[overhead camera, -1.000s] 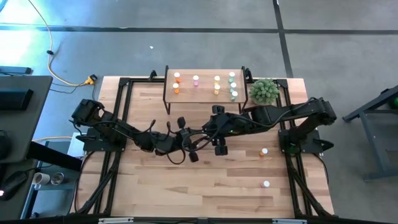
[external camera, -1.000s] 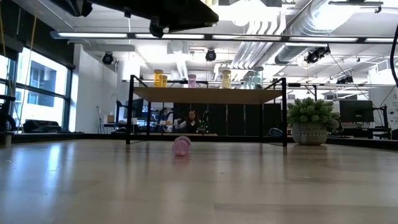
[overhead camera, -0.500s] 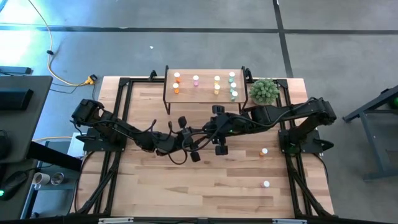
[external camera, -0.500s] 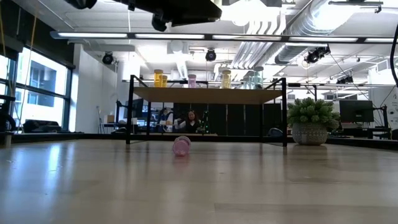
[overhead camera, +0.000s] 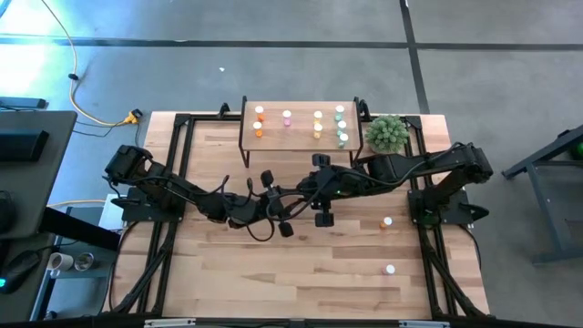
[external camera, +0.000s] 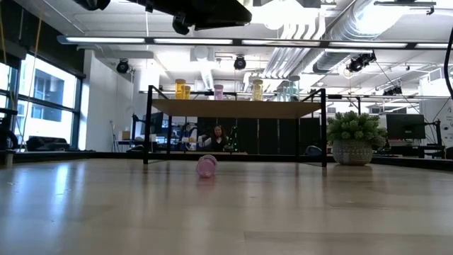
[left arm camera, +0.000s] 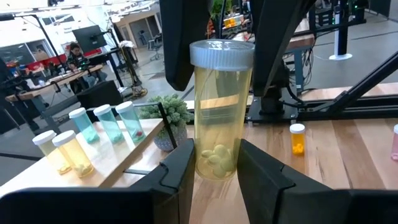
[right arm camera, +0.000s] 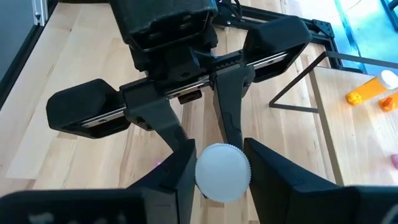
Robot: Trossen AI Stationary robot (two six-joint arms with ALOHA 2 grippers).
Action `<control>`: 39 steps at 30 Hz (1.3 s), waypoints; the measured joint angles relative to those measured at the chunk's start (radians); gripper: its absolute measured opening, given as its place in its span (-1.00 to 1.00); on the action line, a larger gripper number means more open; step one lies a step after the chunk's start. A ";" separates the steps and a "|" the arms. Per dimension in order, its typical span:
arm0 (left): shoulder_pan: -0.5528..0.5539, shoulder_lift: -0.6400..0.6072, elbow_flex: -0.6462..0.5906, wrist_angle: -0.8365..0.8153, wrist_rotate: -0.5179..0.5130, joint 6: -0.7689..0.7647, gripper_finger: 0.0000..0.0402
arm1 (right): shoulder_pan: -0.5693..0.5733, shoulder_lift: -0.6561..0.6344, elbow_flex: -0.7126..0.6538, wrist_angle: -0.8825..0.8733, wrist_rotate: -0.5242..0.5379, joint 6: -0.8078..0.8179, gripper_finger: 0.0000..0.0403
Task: Pick and place medicine bottles onto shelf by color
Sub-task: Put the yellow pill bottle on the shelf aligned with the other yellow pill bottles
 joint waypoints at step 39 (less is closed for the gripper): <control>0.000 -0.129 0.002 -0.050 -0.207 0.129 0.05 | -0.115 -0.190 0.001 -0.057 0.277 0.015 -0.44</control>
